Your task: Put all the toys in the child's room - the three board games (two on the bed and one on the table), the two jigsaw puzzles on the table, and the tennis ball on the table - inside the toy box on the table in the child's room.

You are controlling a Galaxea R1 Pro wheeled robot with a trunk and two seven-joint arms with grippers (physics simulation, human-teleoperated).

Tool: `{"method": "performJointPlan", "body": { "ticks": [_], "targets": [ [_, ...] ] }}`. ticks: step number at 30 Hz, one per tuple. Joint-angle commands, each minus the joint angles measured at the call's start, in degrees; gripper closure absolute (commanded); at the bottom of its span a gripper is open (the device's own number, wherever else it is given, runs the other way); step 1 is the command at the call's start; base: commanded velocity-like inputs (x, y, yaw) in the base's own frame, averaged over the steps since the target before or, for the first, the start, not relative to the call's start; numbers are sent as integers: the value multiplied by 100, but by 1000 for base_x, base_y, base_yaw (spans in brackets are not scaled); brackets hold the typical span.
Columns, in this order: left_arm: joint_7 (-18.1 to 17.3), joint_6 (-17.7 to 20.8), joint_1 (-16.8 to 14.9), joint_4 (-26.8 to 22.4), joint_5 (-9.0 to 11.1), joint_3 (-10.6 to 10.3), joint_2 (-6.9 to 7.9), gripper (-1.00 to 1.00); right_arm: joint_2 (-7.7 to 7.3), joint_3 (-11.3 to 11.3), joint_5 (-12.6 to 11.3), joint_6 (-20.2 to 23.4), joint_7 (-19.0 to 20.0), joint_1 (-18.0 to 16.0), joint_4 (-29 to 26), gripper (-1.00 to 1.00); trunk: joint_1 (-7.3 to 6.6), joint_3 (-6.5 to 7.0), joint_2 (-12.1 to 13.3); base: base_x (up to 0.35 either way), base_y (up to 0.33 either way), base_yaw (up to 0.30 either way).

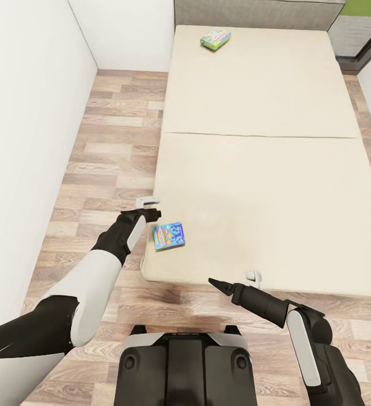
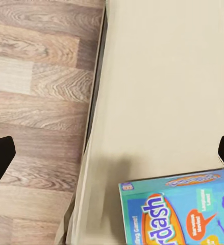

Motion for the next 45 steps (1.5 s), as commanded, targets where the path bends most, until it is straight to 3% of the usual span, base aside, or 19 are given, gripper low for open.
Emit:
{"method": "performJointPlan", "body": {
  "ticks": [1,24,34,45],
  "targets": [
    [26,17,-1,-21,57,16,-4,-100,6,-13,10,28,28,-3,-2,-100,3,-5,-7,0,0,0],
    [26,-41,-1,-106,158,10,-4,-100,17,-13,16,34,-51,-3,-2,-100,3,-6,-7,0,0,0],
    [21,-19,-1,-68,376,3,-4,-100,17,-8,14,35,-52,-3,-2,-100,3,-6,-7,0,0,0],
    [17,-68,-1,-39,412,1,-4,-100,17,202,18,19,-58,-3,-1,-100,3,-6,-7,0,0,0]
  ]
}}
